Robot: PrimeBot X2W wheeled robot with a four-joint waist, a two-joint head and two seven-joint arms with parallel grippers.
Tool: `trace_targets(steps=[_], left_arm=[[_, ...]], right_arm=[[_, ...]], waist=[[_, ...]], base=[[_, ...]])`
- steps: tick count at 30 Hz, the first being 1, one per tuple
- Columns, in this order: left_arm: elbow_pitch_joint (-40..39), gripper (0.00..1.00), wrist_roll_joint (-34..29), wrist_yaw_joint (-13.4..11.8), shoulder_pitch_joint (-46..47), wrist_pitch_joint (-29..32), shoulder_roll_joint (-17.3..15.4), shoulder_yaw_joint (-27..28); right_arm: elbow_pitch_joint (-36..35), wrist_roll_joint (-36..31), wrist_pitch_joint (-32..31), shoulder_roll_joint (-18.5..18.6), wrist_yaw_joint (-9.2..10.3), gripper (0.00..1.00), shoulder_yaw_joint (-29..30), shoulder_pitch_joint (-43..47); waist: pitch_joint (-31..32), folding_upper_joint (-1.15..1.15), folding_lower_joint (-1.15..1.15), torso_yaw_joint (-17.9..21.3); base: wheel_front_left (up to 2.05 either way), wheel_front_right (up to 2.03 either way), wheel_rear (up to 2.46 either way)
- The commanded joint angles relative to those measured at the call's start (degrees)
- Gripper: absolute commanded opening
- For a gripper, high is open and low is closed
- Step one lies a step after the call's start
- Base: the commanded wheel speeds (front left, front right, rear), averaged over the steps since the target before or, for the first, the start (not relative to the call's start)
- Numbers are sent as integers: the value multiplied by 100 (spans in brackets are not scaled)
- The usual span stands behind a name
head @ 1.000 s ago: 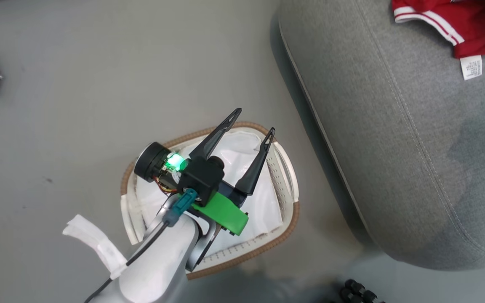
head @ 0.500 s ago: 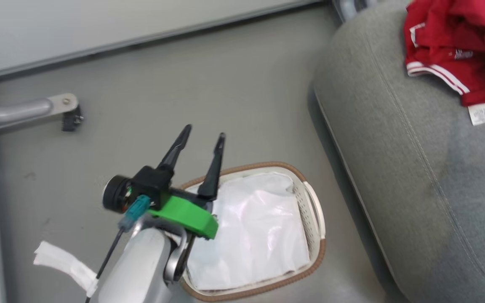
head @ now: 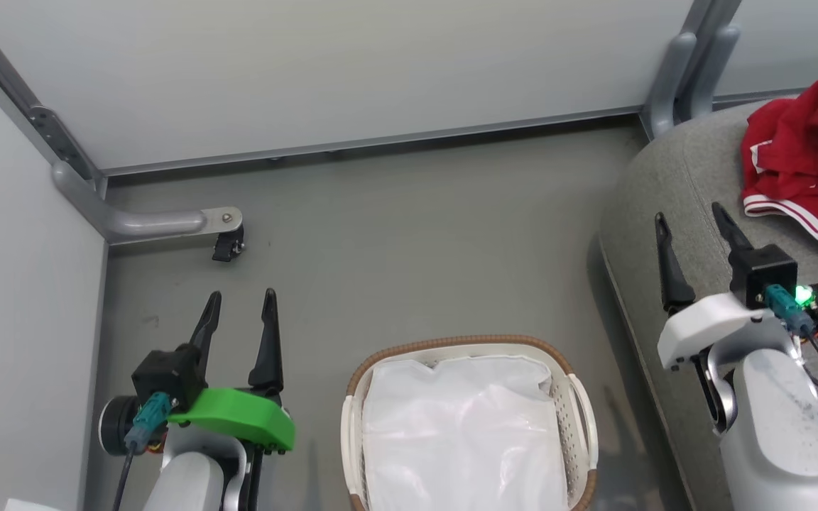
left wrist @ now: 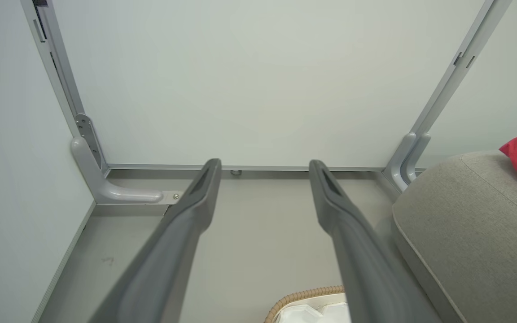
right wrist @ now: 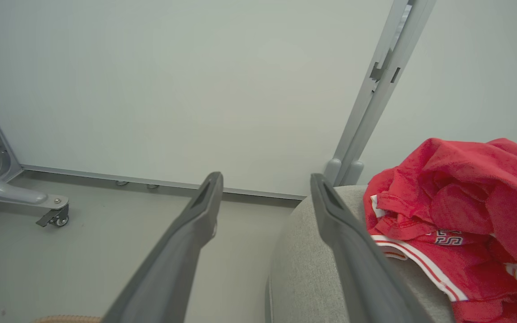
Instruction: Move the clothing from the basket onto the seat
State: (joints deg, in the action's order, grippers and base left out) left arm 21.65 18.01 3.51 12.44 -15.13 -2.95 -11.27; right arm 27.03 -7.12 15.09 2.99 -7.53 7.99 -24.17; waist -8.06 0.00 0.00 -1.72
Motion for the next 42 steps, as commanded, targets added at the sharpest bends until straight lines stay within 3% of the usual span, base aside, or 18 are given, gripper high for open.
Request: trace_targets(steps=[1, 9, 24, 38, 39, 42], left_arm=[[13, 100, 6, -18, -160, -1, 5, 49], [-71, 100, 229, -80, -652, -1, 2, 136], [-276, 100, 305, -205, -1080, -1, 1, 43], [-209, 100, 207, -102, -1036, -1, 1, 22], [-221, 0, 248, -109, -1004, 0, 10, 14], [-110, 0, 278, -105, -1012, 7, 13, 8]], right_arm=[[-36, 97, 12, 19, 8, 100, -47, 198], [-462, 809, 12, 4, 8, 100, -391, 917], [-883, 1046, 12, 2, 8, 100, -496, 1671], [-850, 1115, 12, 1, 8, 100, -548, 1682], [-856, 1111, 0, -22, 0, 0, -544, 1647], [-733, 1131, -14, -51, 0, 0, -528, 1672]], waist=[[216, 0, 0, -205], [466, 0, 0, -253], [684, 0, 0, -145], [701, 0, 0, -144], [701, 0, 0, -144], [701, 0, 0, -142]], base=[[0, 0, 0], [0, 0, 0], [0, 0, 0], [0, 0, 0], [0, 0, 0], [0, 0, 0]])
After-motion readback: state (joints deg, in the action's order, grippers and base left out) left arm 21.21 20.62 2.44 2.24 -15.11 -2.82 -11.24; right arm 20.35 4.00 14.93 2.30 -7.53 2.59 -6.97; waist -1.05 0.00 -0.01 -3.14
